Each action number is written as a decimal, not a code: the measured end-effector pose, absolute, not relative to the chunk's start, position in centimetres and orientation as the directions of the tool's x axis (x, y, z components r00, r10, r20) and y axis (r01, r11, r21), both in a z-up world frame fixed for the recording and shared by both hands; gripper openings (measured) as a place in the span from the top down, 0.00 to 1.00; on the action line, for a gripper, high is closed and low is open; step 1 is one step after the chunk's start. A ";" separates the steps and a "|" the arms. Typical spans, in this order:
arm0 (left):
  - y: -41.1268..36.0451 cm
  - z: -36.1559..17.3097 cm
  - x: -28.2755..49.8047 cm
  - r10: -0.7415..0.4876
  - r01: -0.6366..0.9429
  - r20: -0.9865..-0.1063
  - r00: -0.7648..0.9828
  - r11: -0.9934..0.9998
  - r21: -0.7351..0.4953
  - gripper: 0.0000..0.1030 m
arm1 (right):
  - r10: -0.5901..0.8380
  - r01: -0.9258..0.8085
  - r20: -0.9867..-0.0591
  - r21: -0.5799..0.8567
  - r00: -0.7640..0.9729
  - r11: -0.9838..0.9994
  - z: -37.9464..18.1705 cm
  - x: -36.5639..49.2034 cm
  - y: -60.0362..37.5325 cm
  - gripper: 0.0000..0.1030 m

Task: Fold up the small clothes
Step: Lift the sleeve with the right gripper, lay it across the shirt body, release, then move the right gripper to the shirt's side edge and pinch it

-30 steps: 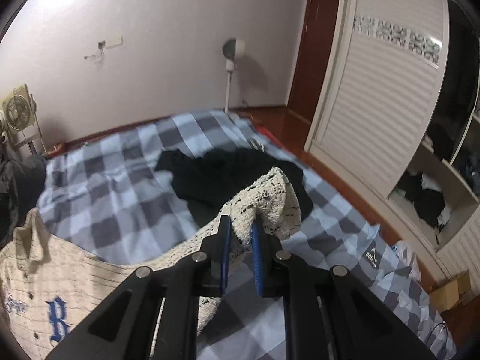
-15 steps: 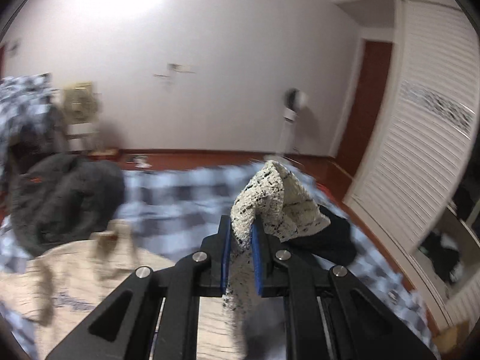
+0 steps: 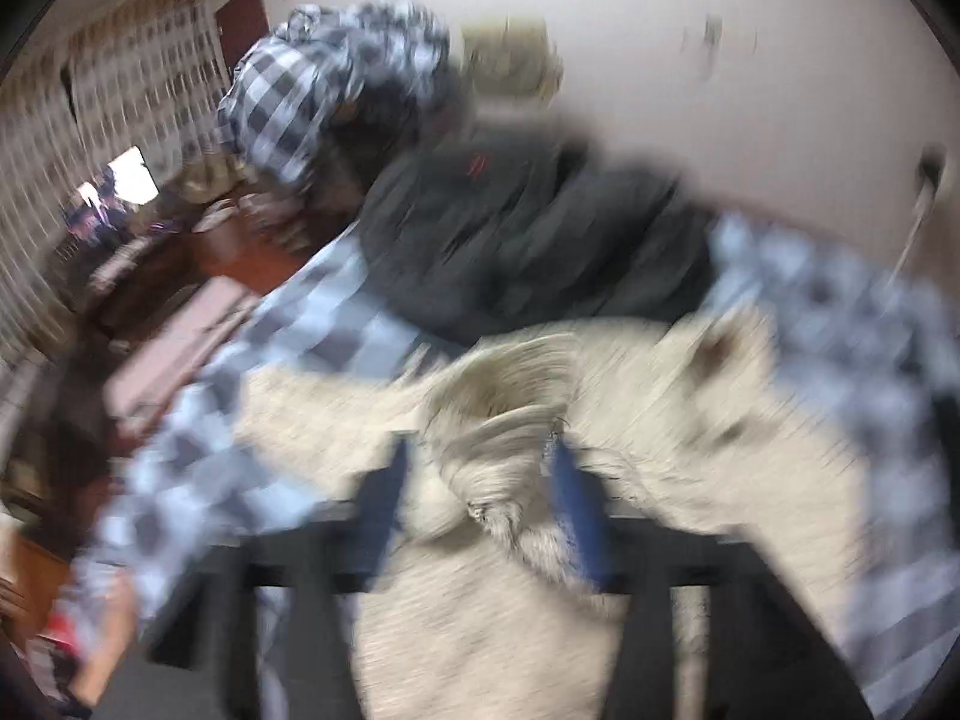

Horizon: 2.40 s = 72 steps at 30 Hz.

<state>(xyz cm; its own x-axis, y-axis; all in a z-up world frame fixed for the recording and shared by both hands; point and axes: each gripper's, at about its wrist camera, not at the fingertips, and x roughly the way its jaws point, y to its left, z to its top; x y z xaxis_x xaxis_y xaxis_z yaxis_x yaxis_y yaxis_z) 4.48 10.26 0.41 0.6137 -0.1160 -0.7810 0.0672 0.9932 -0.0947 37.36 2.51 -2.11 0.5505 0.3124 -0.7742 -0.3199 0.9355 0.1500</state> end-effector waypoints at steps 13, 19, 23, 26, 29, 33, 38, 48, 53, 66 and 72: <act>9.0 0.7 4.4 -0.139 0.119 -0.773 0.619 0.990 -0.083 0.00 | -0.062 -0.091 -0.823 -0.137 0.564 0.986 -8.2 35.2 -17.0 0.28; 8.9 0.1 4.9 -0.133 0.099 -0.791 0.597 0.991 -0.091 0.00 | -0.269 0.071 -0.844 -0.267 0.463 0.961 -11.7 36.9 -24.9 0.28; 8.5 -0.4 5.1 -0.118 0.104 -0.800 0.588 0.992 -0.070 0.00 | -0.317 0.078 -0.869 -0.312 0.379 0.947 -13.1 36.5 -26.2 0.28; 8.1 -1.1 5.4 -0.112 0.106 -0.814 0.569 0.992 -0.062 0.00 | -0.295 0.069 -0.890 -0.290 0.348 0.955 -14.4 35.2 -27.1 0.28; 7.7 -1.5 5.6 -0.107 0.112 -0.821 0.561 0.992 -0.053 0.00 | -0.277 0.074 -0.905 -0.268 0.322 0.961 -15.7 34.8 -27.4 0.28; 7.2 -1.6 5.7 -0.110 0.124 -0.823 0.558 0.991 -0.049 0.00 | -0.308 0.150 -0.899 -0.274 0.311 0.950 -16.2 35.4 -28.7 0.27; 7.0 -1.7 5.5 -0.108 0.136 -0.823 0.558 0.990 -0.038 0.00 | -0.340 0.298 -0.897 -0.254 0.284 0.920 -15.6 34.8 -32.7 0.22; 7.9 -1.5 5.8 -0.108 0.111 -0.820 0.563 0.992 -0.054 0.00 | -0.344 0.052 -0.884 -0.346 0.317 0.937 -9.8 31.0 -27.9 0.21; 7.1 -1.6 5.7 -0.110 0.130 -0.820 0.562 0.991 -0.044 0.00 | -0.077 -0.258 -0.958 -0.151 0.276 0.954 -9.9 26.2 -20.7 0.21; 7.7 -1.8 5.9 -0.101 0.123 -0.823 0.560 0.992 -0.038 0.00 | 0.105 -0.505 -0.993 0.064 0.053 0.861 -21.4 20.4 -9.0 0.35; 8.0 -2.2 6.1 -0.096 0.116 -0.827 0.554 0.993 -0.038 0.00 | 0.132 -0.503 -0.990 0.091 0.047 0.859 -22.8 19.5 -8.6 0.96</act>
<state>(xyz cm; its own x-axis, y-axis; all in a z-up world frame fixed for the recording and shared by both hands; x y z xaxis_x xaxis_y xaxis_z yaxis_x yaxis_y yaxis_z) 6.11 8.05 -2.16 0.5538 -0.0963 -0.8271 0.1162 0.9925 -0.0377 19.54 -8.58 -22.80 0.0471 0.1320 -0.9901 -0.5033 0.8594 0.0907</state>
